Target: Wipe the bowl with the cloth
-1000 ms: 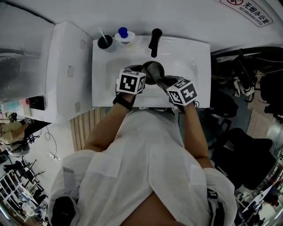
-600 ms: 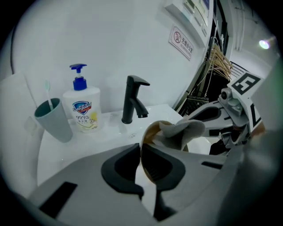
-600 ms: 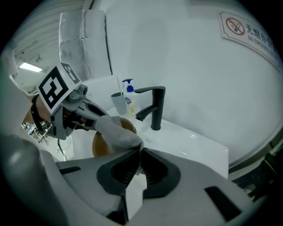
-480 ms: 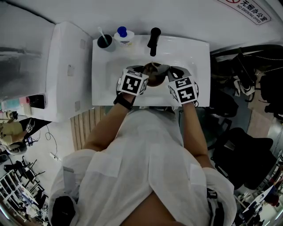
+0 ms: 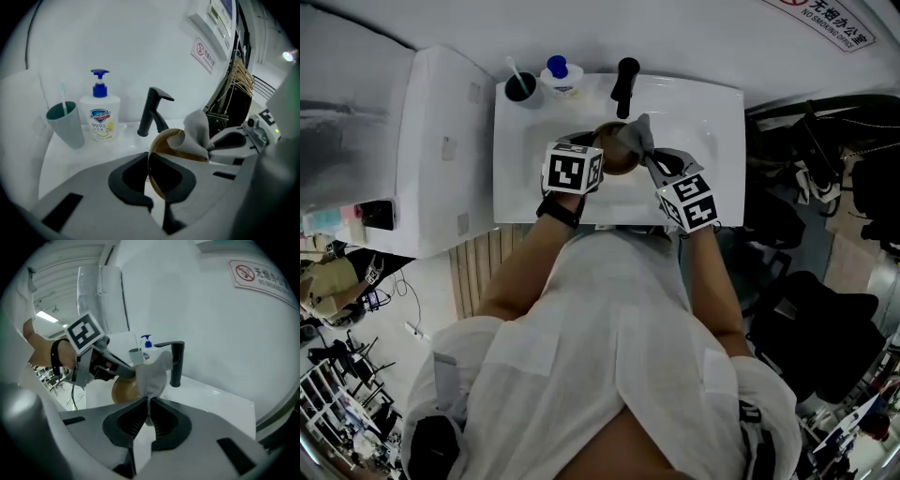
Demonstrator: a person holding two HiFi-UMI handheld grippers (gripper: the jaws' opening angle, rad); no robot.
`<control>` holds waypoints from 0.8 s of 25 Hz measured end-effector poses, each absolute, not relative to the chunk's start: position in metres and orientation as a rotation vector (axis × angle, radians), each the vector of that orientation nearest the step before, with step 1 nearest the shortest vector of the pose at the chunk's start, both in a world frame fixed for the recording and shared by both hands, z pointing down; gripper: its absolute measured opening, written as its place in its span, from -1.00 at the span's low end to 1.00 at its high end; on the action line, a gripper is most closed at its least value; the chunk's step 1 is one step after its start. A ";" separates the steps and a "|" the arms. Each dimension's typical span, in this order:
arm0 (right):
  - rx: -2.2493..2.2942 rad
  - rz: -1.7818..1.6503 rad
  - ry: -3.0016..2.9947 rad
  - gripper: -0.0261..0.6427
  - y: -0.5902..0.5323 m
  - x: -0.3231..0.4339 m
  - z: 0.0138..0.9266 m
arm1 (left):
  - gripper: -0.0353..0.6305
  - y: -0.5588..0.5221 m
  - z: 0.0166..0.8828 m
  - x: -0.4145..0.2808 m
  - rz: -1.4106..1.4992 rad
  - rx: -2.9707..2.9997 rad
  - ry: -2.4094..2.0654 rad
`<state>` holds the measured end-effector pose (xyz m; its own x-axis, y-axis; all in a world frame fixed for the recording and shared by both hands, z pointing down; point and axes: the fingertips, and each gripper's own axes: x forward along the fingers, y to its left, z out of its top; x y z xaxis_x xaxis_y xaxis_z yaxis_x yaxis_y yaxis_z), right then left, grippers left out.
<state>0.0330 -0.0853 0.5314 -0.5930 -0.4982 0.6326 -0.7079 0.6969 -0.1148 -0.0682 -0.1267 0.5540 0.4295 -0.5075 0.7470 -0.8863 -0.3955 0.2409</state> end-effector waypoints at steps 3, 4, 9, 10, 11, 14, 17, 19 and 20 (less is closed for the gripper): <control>0.765 0.482 -2.321 -0.80 -0.061 0.016 0.542 | -0.84 -0.135 0.552 -0.074 0.742 2.032 -1.231; 0.705 0.501 -2.324 -0.80 -0.051 0.010 0.545 | -0.84 -0.137 0.551 -0.075 0.739 2.030 -1.238; 0.574 0.583 -2.241 -0.80 -0.030 0.016 0.557 | -0.84 -0.141 0.550 -0.077 0.815 2.079 -1.249; 0.601 0.571 -2.183 -0.80 -0.034 0.029 0.560 | -0.84 -0.140 0.550 -0.078 0.832 2.086 -1.247; 0.647 0.544 -2.115 -0.80 -0.041 0.045 0.562 | -0.84 -0.140 0.550 -0.079 0.845 2.089 -1.245; 0.897 0.417 -1.975 -0.80 -0.079 0.091 0.551 | -0.84 -0.136 0.553 -0.078 0.867 2.091 -1.219; 1.141 0.209 -2.005 -0.80 -0.115 0.098 0.516 | -0.84 -0.130 0.557 -0.068 0.875 2.093 -1.180; 1.296 -0.029 -2.010 -0.80 -0.129 0.092 0.483 | -0.84 -0.128 0.559 -0.060 0.882 2.097 -1.160; 1.366 -0.158 -1.995 -0.80 -0.132 0.089 0.466 | -0.84 -0.126 0.560 -0.057 0.887 2.099 -1.150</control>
<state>0.0888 -0.1320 0.4665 -0.1959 -0.8564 0.4776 -0.7703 0.4358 0.4655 -0.0566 -0.1261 0.5601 0.4071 -0.4855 0.7737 -0.8716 -0.4598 0.1700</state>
